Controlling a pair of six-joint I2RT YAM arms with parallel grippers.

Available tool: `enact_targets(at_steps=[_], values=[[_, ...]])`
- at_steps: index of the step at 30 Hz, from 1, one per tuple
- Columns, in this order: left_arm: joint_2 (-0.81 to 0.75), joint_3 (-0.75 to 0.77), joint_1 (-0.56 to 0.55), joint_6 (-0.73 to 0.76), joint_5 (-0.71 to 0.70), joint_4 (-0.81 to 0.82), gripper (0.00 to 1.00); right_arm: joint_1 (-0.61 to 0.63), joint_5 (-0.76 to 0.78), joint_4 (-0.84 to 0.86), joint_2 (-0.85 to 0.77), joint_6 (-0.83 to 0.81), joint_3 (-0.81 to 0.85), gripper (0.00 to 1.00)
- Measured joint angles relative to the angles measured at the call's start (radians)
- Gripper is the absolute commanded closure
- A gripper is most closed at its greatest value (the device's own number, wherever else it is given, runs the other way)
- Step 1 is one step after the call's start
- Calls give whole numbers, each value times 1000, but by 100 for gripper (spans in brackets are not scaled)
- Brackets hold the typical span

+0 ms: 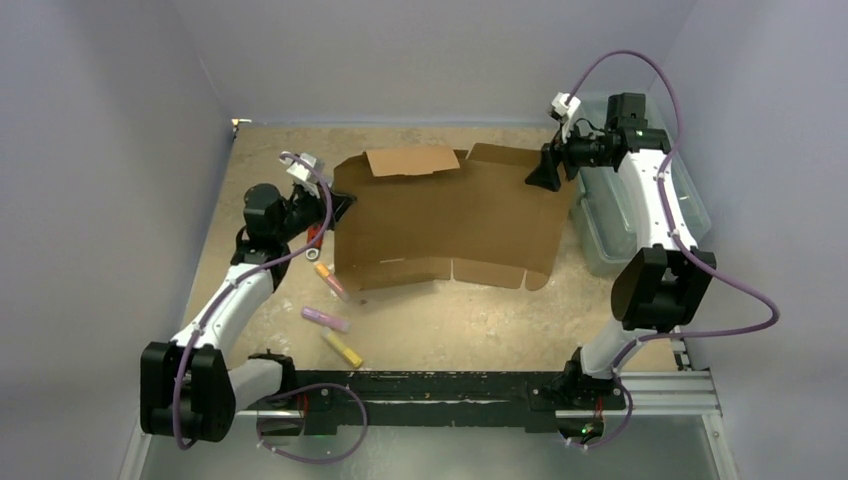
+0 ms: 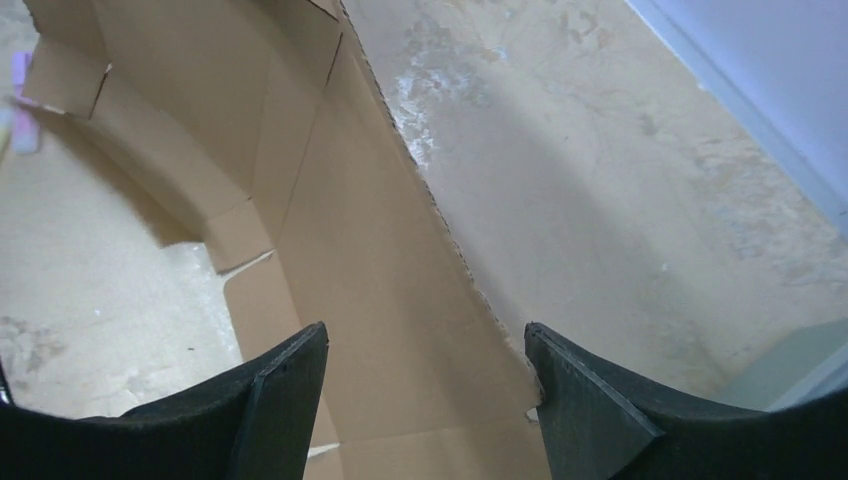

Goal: Fold the paper box

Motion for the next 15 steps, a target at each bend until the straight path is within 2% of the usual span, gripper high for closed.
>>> enact_targets(at_steps=[8, 15], values=[[-115, -5, 0, 56, -21, -4, 100, -71, -84, 61, -11, 70, -79, 23], [-207, -23, 0, 96, -48, -34, 100, -105, -139, 64, -11, 77, -78, 14]])
